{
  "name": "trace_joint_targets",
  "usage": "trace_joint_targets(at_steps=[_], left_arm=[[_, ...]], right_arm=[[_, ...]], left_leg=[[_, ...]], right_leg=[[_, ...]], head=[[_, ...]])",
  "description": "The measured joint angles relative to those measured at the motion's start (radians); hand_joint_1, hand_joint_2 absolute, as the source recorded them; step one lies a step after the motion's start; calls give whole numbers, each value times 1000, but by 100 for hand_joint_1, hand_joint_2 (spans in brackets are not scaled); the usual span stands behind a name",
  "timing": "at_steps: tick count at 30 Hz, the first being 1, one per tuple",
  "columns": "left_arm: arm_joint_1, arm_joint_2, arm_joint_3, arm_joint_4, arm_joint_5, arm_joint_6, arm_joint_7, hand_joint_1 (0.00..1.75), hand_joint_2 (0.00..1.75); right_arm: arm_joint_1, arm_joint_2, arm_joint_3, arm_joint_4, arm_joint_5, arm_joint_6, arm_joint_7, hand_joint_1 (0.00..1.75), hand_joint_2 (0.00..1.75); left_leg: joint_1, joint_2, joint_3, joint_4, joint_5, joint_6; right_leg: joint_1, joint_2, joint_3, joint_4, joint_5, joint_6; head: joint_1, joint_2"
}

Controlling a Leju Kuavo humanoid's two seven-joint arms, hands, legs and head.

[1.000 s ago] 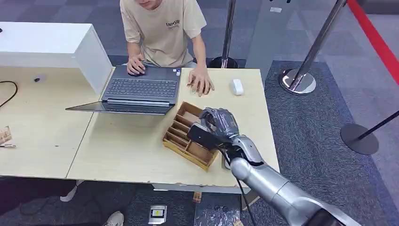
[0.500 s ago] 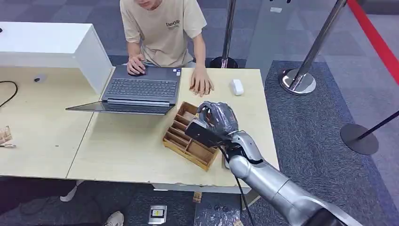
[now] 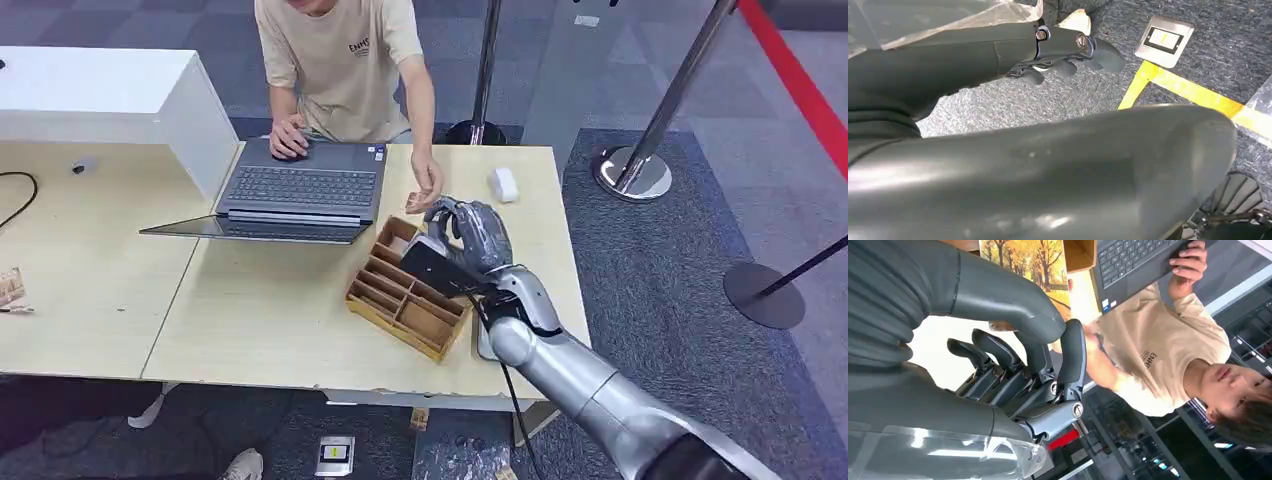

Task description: Pass the card to the sensor for recognition and then transmit it.

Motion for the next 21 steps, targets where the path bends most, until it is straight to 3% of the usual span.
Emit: trace_joint_targets(at_steps=[11,21], left_arm=[[0,-1,0,0,-8,-1,0,0,0],[-4,-10,0,0,-34,-11,-15,0,0]], right_arm=[[-16,3,-4,-1,-31,4,-10,175,175],[-249,28,-26,72,-128,140,-16,175,175]], left_leg=[[0,0,0,0,0,0],[0,0,0,0,0,0]], right_leg=[[0,0,0,0,0,0],[0,0,0,0,0,0]], head=[[0,0],[0,0]])
